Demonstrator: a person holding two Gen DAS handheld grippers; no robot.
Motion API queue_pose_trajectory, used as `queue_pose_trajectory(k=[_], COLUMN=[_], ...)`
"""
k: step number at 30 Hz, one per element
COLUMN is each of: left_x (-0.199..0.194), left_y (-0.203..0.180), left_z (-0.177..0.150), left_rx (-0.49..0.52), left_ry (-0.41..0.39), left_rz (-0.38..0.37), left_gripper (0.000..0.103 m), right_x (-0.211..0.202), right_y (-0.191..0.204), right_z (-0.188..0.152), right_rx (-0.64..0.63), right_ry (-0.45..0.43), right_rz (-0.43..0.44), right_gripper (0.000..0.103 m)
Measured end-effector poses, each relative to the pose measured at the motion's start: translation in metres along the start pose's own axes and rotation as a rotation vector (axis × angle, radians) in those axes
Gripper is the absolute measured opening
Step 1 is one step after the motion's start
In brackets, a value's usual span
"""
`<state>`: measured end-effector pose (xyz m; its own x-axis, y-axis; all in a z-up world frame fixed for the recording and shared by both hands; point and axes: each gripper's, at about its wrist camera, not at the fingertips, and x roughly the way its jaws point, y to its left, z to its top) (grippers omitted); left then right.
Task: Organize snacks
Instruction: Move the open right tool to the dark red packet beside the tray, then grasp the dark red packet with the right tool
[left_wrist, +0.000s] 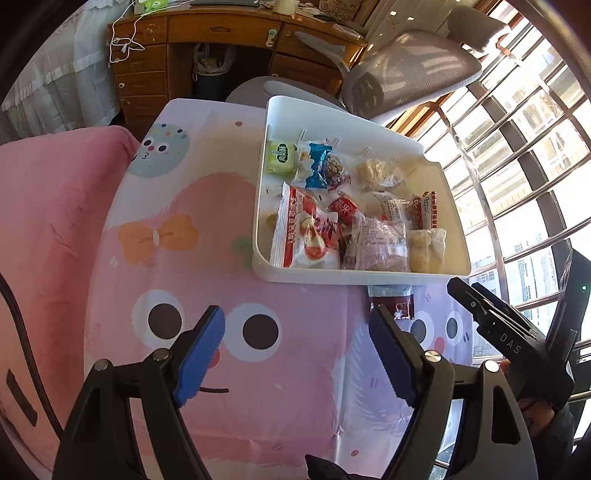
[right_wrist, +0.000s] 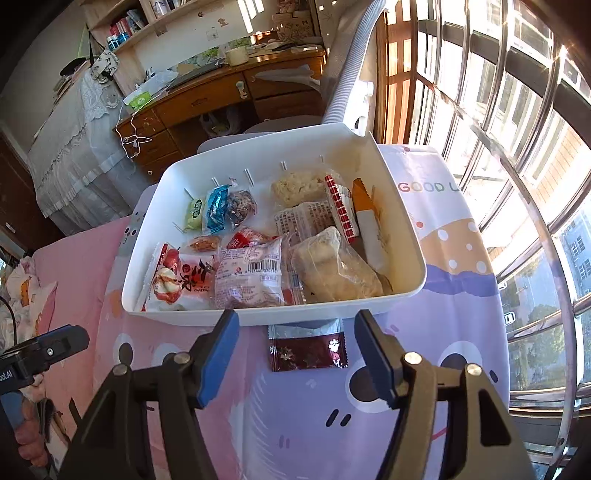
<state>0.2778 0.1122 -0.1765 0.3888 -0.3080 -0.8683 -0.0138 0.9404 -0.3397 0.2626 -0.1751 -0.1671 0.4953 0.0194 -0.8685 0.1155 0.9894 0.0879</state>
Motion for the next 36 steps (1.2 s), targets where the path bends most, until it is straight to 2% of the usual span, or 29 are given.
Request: queue_pose_trajectory(k=[5, 13, 22, 32, 36], left_x=[0.0, -0.001, 0.011, 0.02, 0.021], left_y=[0.007, 0.004, -0.01, -0.012, -0.014], left_z=[-0.018, -0.032, -0.037, -0.037, -0.036], left_rx=[-0.004, 0.011, 0.046, 0.051, 0.054], left_ry=[0.005, 0.018, 0.054, 0.091, 0.093], left_rz=[0.028, 0.02, 0.024, 0.05, 0.05], left_gripper=[0.08, 0.08, 0.08, 0.08, 0.08], right_x=[0.011, 0.036, 0.068, 0.093, 0.098], right_y=[0.003, -0.005, -0.014, -0.008, -0.003], right_z=[-0.021, -0.043, -0.061, -0.063, -0.061], right_rx=[-0.067, -0.089, -0.11, -0.149, -0.174], right_ry=[-0.066, -0.112, -0.07, -0.048, -0.041], right_rz=[-0.029, -0.048, -0.052, -0.034, -0.027], right_gripper=[0.07, 0.071, 0.071, 0.07, 0.06])
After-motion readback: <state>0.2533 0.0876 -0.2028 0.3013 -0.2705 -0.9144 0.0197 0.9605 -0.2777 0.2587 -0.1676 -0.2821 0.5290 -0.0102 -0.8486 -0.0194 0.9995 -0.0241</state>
